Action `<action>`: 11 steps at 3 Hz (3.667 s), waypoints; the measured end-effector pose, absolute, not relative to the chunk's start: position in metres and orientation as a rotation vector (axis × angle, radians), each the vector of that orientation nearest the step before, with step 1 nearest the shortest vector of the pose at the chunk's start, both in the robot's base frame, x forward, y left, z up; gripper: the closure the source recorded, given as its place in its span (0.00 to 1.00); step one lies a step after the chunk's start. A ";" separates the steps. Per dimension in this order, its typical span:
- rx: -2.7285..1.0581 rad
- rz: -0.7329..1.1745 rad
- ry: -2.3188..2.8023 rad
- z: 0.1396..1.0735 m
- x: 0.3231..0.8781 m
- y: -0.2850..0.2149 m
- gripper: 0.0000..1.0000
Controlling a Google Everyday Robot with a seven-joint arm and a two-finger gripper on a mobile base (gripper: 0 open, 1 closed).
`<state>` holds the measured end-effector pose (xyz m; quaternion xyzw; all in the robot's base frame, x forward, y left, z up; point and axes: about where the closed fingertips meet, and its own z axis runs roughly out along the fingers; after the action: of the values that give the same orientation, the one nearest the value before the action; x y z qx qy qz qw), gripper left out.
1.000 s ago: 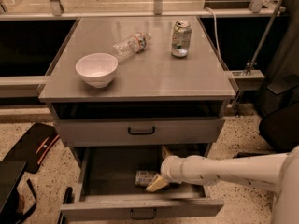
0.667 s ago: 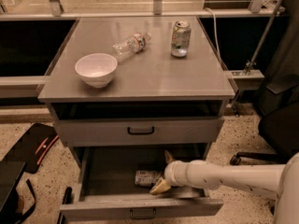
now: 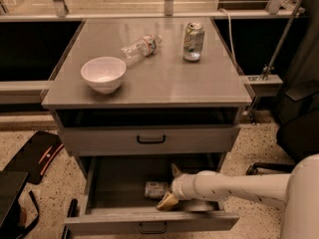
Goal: Pick blue plastic bottle from middle drawer and place on counter
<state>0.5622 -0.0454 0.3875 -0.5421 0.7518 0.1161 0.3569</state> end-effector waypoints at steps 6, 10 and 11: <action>-1.397 0.359 1.937 0.400 0.557 -0.032 1.00; -1.448 0.043 1.676 0.637 0.492 -0.029 1.00; -1.467 0.032 1.654 0.641 0.494 -0.024 1.00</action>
Offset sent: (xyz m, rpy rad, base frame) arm 0.0002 0.0145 -0.0217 0.0182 0.0509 0.0256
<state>0.4936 -0.0235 0.6411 -0.5931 0.6684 0.0128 0.4486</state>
